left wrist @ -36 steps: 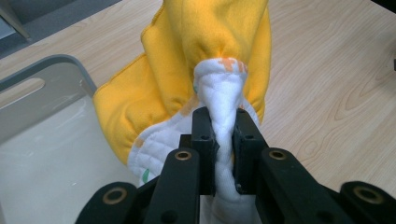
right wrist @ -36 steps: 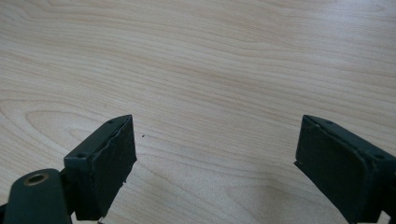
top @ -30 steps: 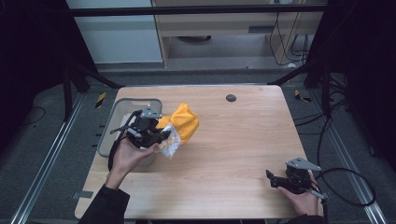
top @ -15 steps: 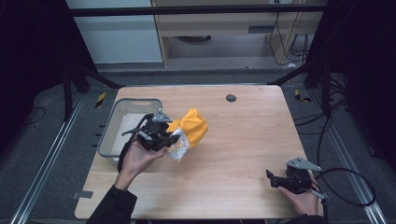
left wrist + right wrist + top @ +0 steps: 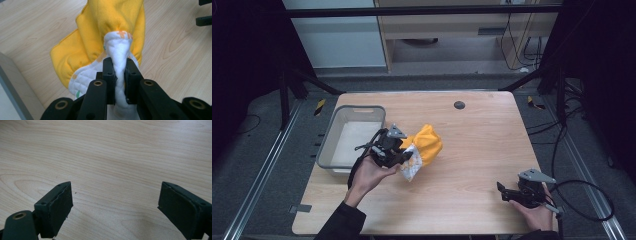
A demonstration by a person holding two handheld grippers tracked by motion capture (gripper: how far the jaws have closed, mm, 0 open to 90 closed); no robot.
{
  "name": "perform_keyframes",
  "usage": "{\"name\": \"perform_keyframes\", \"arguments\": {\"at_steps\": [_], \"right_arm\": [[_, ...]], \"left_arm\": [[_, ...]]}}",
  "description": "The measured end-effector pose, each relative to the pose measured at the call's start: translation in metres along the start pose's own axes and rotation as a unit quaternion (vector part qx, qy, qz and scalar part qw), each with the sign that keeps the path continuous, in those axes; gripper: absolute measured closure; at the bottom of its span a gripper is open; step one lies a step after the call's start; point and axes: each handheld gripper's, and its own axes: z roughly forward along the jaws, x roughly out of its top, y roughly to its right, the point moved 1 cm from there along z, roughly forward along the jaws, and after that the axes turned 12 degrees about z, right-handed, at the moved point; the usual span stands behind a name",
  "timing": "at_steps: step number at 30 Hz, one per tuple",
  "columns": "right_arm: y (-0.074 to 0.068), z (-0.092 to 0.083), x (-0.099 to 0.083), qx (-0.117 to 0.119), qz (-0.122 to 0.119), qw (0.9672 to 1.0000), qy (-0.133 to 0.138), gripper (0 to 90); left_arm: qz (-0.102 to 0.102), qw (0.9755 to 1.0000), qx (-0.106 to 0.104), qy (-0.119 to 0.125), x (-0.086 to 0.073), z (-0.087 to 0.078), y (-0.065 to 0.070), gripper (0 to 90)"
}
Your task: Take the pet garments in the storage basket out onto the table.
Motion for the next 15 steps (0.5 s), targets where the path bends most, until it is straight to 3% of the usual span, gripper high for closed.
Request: {"name": "perform_keyframes", "arguments": {"at_steps": [15], "right_arm": [[0.0,0.0,0.0,0.0,0.0,1.0,0.0,12.1]], "left_arm": [[0.014,0.9994,-0.022,-0.023,0.001,0.032,0.016,81.9]]}}
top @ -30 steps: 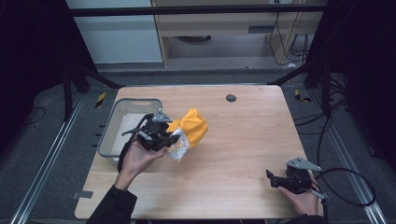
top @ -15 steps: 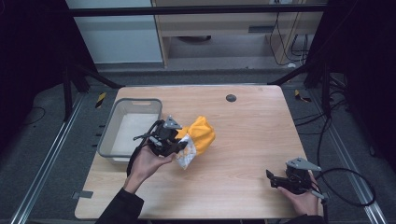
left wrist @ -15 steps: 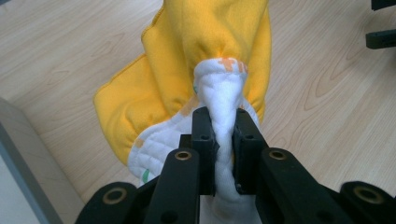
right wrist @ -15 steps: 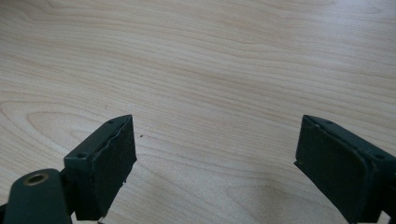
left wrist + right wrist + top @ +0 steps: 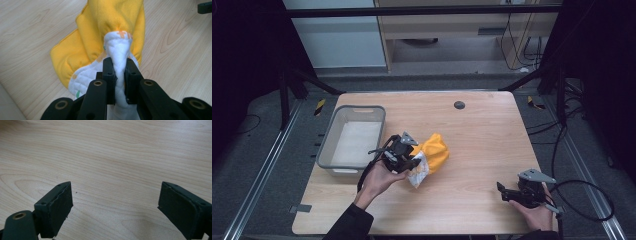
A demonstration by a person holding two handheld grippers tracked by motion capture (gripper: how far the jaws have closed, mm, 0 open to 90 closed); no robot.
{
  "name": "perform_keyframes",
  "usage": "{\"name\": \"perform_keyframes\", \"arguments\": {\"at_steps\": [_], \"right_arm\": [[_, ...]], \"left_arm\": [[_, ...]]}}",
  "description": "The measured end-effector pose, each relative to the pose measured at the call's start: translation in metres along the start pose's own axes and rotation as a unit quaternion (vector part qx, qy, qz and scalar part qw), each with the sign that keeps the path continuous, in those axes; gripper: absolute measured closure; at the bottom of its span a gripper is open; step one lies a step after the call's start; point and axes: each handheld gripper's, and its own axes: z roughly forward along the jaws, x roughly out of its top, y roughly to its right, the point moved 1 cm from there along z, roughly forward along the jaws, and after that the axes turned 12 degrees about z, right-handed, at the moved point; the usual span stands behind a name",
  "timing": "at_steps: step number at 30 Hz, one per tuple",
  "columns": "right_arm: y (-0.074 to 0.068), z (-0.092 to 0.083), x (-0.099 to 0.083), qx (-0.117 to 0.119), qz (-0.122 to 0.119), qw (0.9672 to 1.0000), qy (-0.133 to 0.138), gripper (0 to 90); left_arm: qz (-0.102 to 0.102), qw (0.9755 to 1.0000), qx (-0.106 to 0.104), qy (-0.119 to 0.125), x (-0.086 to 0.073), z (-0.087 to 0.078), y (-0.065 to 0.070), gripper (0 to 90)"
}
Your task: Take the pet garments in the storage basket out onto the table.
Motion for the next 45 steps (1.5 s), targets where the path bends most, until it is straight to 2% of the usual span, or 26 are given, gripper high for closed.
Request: {"name": "perform_keyframes", "arguments": {"at_steps": [17,31,40,42,45], "right_arm": [[0.0,0.0,0.0,0.0,0.0,1.0,0.0,12.0],[0.0,0.0,0.0,0.001,-0.001,1.0,0.0,12.0],[0.0,0.0,0.0,0.001,-0.002,1.0,0.0,11.9],[0.0,0.0,0.0,0.001,-0.002,1.0,0.0,11.9],[0.0,0.0,0.0,0.001,-0.002,1.0,-0.001,11.8]], "left_arm": [[0.009,0.9996,-0.017,-0.019,-0.001,0.03,0.01,81.7],[0.022,0.9989,-0.024,-0.034,0.0,0.046,0.016,78.7],[0.024,0.9981,-0.026,-0.05,-0.004,0.053,0.017,70.9],[0.024,0.9982,-0.025,-0.049,-0.005,0.053,0.017,70.4],[0.021,0.9983,-0.025,-0.047,-0.007,0.053,0.016,64.9]]}}
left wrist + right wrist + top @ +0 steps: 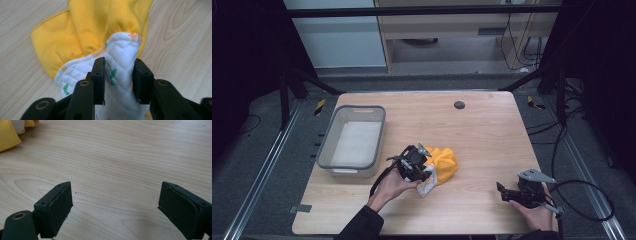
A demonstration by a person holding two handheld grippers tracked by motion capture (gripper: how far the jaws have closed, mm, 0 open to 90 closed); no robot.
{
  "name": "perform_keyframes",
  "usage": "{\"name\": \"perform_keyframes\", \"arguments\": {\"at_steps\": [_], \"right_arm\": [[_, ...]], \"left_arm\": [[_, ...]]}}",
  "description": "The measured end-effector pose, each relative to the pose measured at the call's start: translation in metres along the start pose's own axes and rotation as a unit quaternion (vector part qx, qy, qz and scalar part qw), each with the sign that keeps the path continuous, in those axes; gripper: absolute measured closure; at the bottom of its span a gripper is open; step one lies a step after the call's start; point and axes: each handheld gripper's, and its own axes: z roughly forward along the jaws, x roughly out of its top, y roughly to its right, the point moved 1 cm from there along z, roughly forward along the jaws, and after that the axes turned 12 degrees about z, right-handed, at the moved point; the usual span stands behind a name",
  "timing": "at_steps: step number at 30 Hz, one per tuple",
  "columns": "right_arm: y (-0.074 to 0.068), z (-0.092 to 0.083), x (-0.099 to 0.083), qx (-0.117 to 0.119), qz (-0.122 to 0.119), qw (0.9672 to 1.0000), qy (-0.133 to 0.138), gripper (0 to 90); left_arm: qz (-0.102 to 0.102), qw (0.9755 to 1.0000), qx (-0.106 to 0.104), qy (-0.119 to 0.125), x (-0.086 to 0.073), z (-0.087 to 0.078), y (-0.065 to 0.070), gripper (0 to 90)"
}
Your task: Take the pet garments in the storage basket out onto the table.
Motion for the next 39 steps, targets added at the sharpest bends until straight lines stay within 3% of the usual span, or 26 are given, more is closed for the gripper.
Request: {"name": "perform_keyframes", "arguments": {"at_steps": [5,7,8,9,16,24,27,28,30,32,39], "right_arm": [[0.0,0.0,0.0,-0.001,0.0,1.0,0.0,11.8],[0.0,0.0,0.0,-0.001,0.001,1.0,0.0,11.6],[0.0,0.0,0.0,-0.001,0.001,1.0,0.0,11.6],[0.0,0.0,0.0,-0.001,0.001,1.0,0.001,11.5],[0.0,-0.001,0.0,-0.001,0.001,1.0,0.003,11.4],[0.0,-0.001,0.0,-0.002,0.001,1.0,0.004,11.1],[0.0,-0.001,0.0,-0.002,0.0,1.0,0.002,10.9],[0.0,-0.001,0.0,-0.002,0.0,1.0,0.002,10.9],[0.0,-0.001,0.0,-0.002,-0.001,1.0,0.003,10.7],[0.0,-0.002,0.0,0.0,0.001,1.0,0.004,10.6],[0.0,-0.003,0.0,0.001,-0.004,1.0,0.005,10.4]], "left_arm": [[-0.002,0.9999,0.008,0.009,-0.002,-0.002,0.001,56.3],[-0.001,0.9997,0.013,0.021,-0.002,-0.004,0.001,45.1],[-0.002,0.9995,0.015,0.028,-0.002,-0.005,0.0,45.1],[-0.004,0.999,0.018,0.041,-0.002,-0.009,0.0,39.4],[-0.007,0.9965,0.037,0.074,-0.011,-0.027,-0.001,28.5],[-0.023,0.9932,0.056,0.1,-0.032,-0.041,-0.002,23.7],[-0.031,0.9889,0.073,0.126,-0.047,-0.047,-0.002,22.9],[-0.031,0.9889,0.073,0.126,-0.047,-0.047,-0.002,22.9],[-0.038,0.9862,0.079,0.141,-0.056,-0.05,-0.001,22.5],[-0.042,0.9848,0.086,0.145,-0.064,-0.052,0.0,22.1],[-0.063,0.9836,0.097,0.138,-0.095,-0.053,0.005,21.7]]}}
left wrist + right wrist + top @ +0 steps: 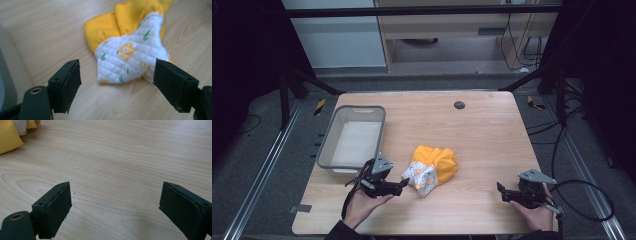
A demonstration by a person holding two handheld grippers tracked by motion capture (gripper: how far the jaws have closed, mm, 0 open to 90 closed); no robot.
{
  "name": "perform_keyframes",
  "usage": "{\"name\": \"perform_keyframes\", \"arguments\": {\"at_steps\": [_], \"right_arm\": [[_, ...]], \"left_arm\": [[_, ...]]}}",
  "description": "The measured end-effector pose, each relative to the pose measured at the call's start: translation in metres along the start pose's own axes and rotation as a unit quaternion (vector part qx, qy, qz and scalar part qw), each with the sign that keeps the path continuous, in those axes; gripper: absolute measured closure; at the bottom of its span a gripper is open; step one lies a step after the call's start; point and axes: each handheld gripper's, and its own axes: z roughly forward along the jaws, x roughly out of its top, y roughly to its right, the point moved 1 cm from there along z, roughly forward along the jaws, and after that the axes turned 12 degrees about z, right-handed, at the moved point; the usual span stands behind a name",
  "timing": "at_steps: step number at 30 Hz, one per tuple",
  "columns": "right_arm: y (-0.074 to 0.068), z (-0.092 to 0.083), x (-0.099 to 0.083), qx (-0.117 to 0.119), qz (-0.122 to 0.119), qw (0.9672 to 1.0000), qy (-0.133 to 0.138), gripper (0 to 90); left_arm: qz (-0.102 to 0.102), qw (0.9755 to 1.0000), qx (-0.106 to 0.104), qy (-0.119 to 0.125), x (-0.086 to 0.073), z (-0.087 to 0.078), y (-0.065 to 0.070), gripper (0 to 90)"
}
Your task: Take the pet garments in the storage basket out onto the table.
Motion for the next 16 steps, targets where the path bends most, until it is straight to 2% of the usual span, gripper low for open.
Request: {"name": "perform_keyframes", "arguments": {"at_steps": [8,16], "right_arm": [[-0.001,0.001,-0.001,-0.001,0.0,1.0,-0.001,9.8],[-0.002,0.0,-0.001,0.002,0.001,1.0,-0.003,9.2]], "left_arm": [[-0.018,0.9996,0.021,-0.006,-0.033,-0.005,-0.002,21.2],[-0.033,0.9987,0.035,-0.017,-0.055,-0.013,-0.008,21.1]]}}
